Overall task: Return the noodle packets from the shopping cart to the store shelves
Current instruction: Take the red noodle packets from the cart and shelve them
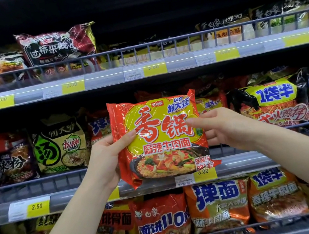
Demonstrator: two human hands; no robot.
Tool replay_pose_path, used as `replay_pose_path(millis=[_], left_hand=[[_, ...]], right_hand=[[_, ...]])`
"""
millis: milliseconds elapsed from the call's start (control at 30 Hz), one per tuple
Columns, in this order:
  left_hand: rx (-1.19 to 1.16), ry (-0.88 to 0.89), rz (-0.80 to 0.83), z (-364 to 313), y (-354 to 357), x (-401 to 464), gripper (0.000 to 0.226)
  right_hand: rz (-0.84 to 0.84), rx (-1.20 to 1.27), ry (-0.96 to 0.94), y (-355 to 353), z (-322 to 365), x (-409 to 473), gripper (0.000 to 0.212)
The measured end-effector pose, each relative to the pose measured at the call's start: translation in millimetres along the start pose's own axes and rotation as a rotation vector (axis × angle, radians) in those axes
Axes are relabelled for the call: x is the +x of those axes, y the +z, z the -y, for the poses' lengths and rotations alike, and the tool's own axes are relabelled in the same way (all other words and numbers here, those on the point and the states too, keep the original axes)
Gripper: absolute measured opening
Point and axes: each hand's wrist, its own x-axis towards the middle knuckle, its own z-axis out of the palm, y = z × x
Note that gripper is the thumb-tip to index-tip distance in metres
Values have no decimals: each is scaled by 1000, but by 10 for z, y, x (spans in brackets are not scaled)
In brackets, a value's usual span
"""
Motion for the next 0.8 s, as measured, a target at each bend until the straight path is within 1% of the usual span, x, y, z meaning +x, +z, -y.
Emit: replay_pose_path(millis=[100,167,200,267,333,400,467,533,567,633,667,733,800], left_hand=[[9,-6,7,8,43,10,36],[58,7,8,14,76,19,36],[99,22,5,18,91,25,35],[212,72,3,23,121,40,34],[329,164,43,32,120,29,38],[523,283,106,67,60,16,56],[871,362,126,115,-30,-5,71],[1264,358,201,176,-111,-54,82],[1403,354,256,218,-147,-74,89],[1545,360,339,317,-222,-86,109],[1579,352,365,357,-251,-82,113],[1620,348,393,423,-306,-70,112],[1614,355,402,440,-311,-87,110]], right_hand=[[-53,53,27,-54,-10,-2,37],[-74,58,37,-72,-14,13,42],[-89,58,37,-84,-18,23,44],[-126,58,29,-119,-7,41,39],[-174,65,22,-170,28,48,34],[-239,69,-8,-257,60,63,32],[-327,79,-53,-363,84,78,26],[-410,66,-93,-478,89,104,26],[-440,50,-102,-527,79,118,28],[-478,16,-110,-608,42,144,26],[-489,4,-110,-641,21,154,21],[-499,-12,-113,-674,-18,168,17],[-504,-45,-121,-695,-49,191,23]])
